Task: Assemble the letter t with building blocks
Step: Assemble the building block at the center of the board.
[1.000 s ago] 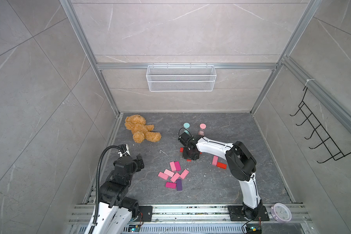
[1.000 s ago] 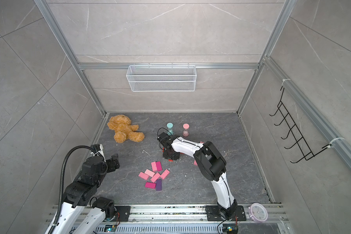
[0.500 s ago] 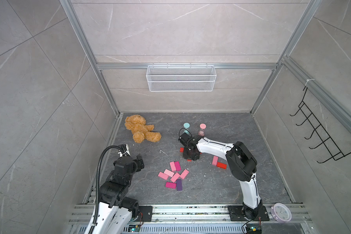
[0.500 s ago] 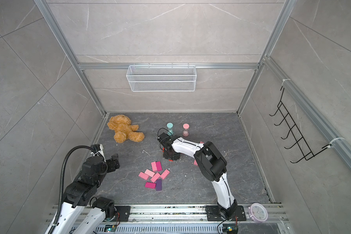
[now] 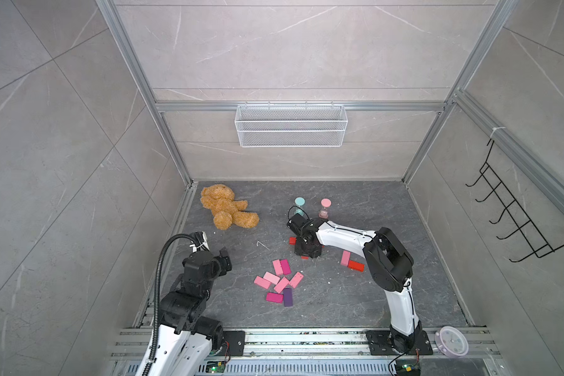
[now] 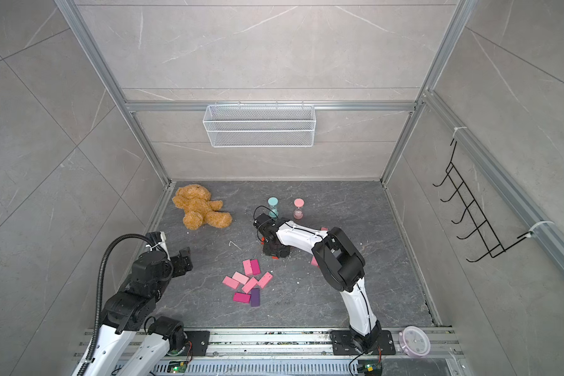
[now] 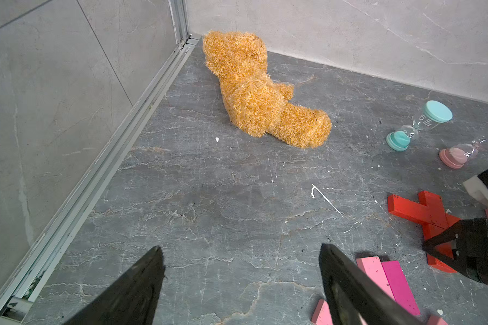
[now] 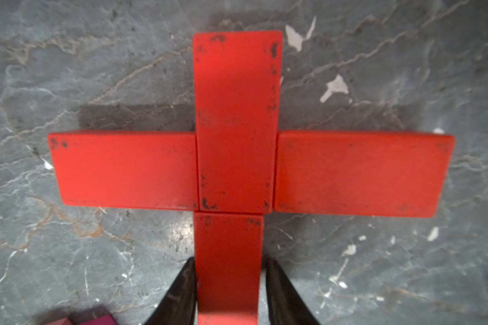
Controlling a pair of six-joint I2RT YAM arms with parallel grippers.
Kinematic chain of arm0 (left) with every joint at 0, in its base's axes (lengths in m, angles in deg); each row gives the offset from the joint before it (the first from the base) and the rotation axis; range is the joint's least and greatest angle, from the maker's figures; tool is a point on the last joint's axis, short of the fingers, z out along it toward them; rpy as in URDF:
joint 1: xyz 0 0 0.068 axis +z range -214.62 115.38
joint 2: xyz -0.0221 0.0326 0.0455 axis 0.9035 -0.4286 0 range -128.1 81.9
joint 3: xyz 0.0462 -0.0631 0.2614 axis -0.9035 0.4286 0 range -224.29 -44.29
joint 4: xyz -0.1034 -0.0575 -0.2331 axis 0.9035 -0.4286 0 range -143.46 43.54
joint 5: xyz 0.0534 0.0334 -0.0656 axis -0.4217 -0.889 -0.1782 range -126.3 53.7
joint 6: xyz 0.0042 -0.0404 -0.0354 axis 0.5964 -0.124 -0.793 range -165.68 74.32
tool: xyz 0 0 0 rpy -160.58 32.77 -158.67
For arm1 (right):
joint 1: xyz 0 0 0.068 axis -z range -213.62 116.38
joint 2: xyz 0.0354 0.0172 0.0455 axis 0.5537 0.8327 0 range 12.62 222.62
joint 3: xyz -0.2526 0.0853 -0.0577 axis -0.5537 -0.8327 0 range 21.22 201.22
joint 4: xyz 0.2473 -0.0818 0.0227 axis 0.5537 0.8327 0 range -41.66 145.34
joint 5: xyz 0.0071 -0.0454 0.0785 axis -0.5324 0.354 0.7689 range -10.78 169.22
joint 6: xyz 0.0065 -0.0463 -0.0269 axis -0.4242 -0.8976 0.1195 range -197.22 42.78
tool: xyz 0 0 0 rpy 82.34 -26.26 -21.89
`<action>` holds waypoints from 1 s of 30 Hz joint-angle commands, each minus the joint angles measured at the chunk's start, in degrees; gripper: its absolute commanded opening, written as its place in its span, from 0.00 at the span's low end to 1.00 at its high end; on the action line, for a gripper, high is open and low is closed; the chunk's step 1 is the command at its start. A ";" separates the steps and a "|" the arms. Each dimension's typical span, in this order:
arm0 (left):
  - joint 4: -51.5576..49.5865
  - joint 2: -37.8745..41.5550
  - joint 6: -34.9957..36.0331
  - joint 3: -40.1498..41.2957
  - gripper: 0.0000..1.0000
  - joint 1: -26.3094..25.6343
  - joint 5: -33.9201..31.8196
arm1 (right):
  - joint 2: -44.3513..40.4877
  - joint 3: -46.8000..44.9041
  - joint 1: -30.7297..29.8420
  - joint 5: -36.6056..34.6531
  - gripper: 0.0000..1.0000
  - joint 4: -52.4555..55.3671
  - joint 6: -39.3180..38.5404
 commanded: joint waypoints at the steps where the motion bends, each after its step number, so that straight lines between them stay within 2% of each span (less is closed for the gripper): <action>1: 1.73 0.36 0.17 -0.93 0.88 -0.28 0.36 | -0.46 -1.57 0.28 -1.43 0.42 2.54 0.45; 30: 2.19 0.89 0.67 -0.57 0.88 -0.24 1.06 | -0.63 -1.24 0.32 -1.75 0.42 3.33 -2.38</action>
